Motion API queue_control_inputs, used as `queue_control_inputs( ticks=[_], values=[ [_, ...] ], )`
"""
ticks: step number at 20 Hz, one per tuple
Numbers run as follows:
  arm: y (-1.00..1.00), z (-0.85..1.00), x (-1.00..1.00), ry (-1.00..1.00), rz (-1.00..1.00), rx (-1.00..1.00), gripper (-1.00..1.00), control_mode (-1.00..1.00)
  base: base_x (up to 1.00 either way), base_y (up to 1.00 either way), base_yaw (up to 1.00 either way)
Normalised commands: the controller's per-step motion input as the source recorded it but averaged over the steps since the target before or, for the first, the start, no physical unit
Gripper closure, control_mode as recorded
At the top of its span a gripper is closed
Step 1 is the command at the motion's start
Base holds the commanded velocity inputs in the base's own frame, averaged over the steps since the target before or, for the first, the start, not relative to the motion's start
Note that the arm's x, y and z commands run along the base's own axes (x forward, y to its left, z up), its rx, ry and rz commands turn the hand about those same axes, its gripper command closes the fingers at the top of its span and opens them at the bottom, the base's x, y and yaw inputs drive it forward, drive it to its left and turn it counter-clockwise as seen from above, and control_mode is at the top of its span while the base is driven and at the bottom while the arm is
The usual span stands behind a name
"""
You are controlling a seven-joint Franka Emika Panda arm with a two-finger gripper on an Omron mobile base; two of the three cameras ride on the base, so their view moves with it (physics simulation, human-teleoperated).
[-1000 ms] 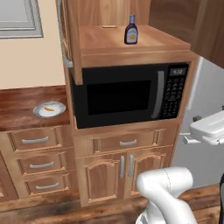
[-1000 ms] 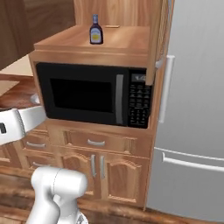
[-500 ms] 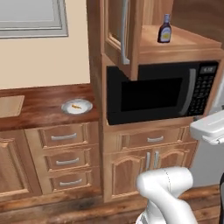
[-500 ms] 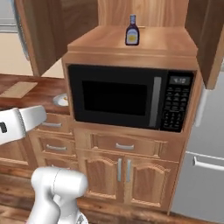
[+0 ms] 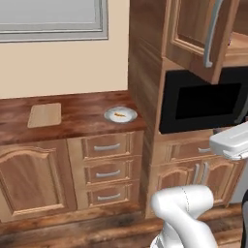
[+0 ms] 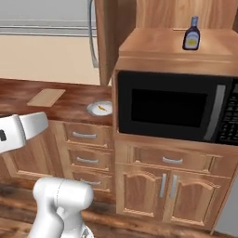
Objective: Pick the shrimp from the plate and place it on the cutting board. Then pick the condiment bottle from the cabinet and place it next to the cutting board.
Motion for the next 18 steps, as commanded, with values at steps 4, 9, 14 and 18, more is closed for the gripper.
queue_control_inputs(
  ticks=[4, 9, 14, 18],
  values=[
    [0.00, 0.00, 0.00, 0.00, 0.00, 0.00, -1.00, 1.00, -0.14, 0.69, 0.00],
    [0.00, 0.00, 0.00, 0.00, 0.00, 0.00, -1.00, 1.00, -0.14, 0.65, 0.00],
    [0.00, 0.00, 0.00, 0.00, 0.00, 0.00, -1.00, 1.00, -0.14, 0.62, 0.00],
    [0.00, 0.00, 0.00, 0.00, 0.00, 0.00, -1.00, 1.00, -0.14, 0.62, 0.00]
  ],
)
